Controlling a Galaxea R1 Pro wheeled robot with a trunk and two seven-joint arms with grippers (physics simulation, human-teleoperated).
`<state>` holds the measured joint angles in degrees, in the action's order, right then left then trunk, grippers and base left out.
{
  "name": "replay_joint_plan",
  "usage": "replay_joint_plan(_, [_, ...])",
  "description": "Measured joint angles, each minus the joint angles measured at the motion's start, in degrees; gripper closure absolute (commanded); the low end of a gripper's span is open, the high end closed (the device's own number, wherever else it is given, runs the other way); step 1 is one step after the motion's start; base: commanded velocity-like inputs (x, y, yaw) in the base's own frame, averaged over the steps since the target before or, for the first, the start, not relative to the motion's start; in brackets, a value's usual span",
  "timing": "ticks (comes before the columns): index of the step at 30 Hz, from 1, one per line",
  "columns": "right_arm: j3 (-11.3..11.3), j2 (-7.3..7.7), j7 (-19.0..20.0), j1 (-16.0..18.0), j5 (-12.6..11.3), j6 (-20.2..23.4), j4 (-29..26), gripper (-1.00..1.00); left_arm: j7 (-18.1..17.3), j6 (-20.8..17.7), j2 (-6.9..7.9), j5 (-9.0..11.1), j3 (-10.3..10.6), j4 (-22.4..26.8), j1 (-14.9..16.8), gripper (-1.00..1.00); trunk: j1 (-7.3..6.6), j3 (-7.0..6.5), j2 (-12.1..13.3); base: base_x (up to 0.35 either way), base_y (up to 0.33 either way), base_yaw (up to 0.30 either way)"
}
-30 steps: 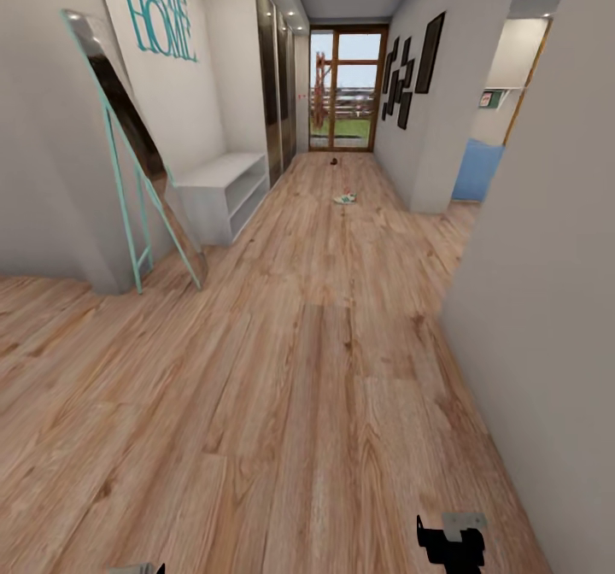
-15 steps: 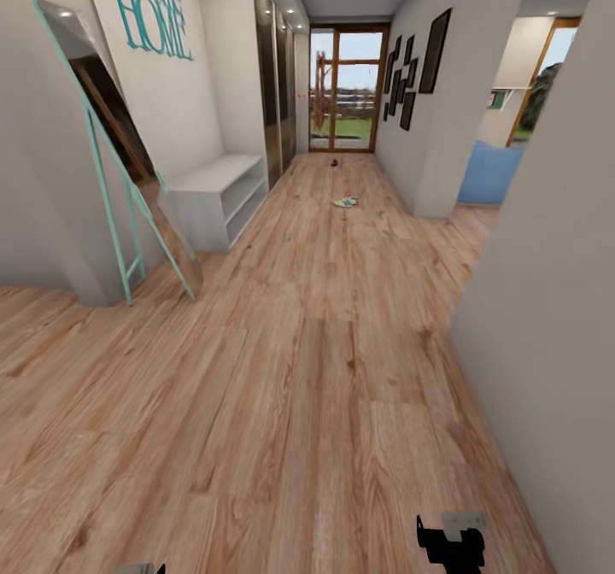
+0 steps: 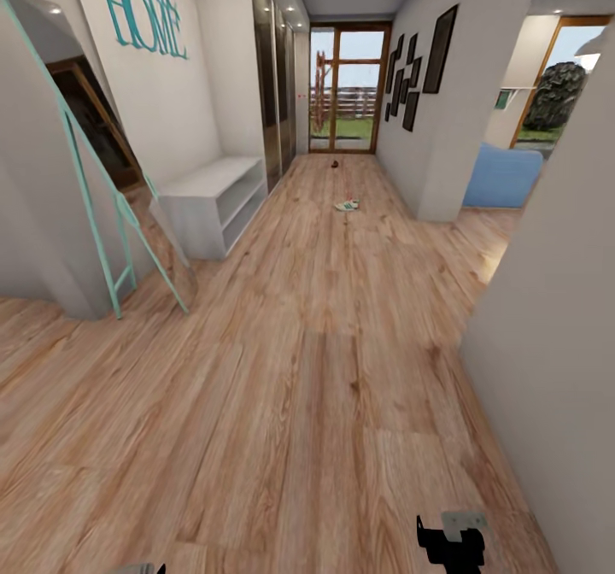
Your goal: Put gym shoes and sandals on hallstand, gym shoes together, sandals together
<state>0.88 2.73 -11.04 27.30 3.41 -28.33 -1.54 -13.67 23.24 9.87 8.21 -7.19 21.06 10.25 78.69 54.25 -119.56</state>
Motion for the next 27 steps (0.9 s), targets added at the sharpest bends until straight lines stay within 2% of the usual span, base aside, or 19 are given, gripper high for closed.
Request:
replay_joint_plan(13, [0.0,0.07,0.0,0.0,0.0,0.02,0.05,-1.0,0.01,-0.03,-0.01,-0.39,-0.01,-0.02,0.0,-1.0,0.0,0.0,0.0,0.338,0.0,0.0])
replay_joint_plan(16, [0.0,-0.48,-0.13,-0.01,0.04,0.0,0.0,-1.0,0.01,0.13,-0.02,-0.55,0.08,-0.15,-0.09,-1.0,0.02,0.01,-0.01,0.0,0.0,0.0])
replay_joint_plan(27, [-0.01,-0.32,-0.12,-0.34,0.0,-0.06,0.0,-1.0,-0.01,0.14,0.04,-0.56,0.4,-0.12,-0.09,-1.0,0.04,0.0,0.0,0.0,0.0,0.0])
